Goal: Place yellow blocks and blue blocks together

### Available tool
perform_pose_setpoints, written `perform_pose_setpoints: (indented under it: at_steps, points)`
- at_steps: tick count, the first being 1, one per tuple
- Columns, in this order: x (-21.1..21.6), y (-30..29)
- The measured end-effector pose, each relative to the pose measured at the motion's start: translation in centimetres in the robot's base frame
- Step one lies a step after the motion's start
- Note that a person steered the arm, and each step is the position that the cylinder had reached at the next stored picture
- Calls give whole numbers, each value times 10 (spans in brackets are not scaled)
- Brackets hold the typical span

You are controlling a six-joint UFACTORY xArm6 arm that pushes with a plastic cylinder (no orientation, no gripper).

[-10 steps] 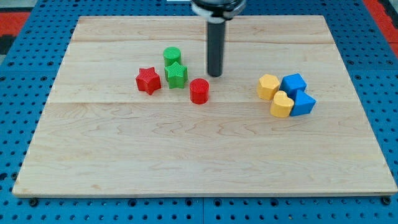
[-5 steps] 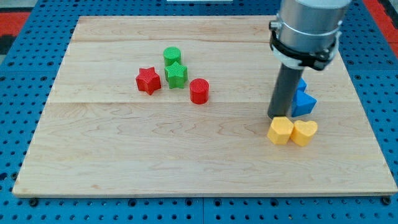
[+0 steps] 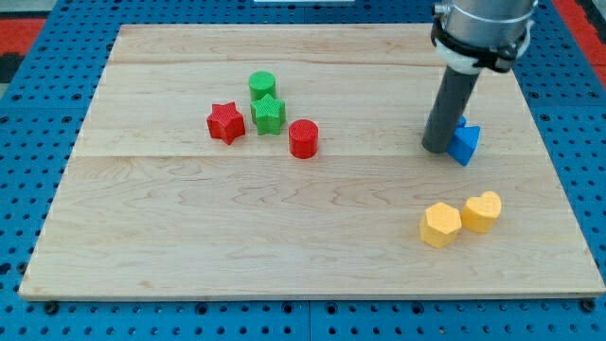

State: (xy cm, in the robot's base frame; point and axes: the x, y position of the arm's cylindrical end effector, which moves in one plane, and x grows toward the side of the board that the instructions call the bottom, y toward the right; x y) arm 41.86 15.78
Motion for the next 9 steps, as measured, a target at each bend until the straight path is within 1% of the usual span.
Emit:
perform_pose_setpoints:
  at_steps: [1, 2, 3, 4, 5, 8, 9]
  points:
    - [-25, -10]
    - [-44, -34]
    - [-78, -34]
    - [-86, -1]
    - [-62, 27]
    - [59, 25]
    - [57, 0]
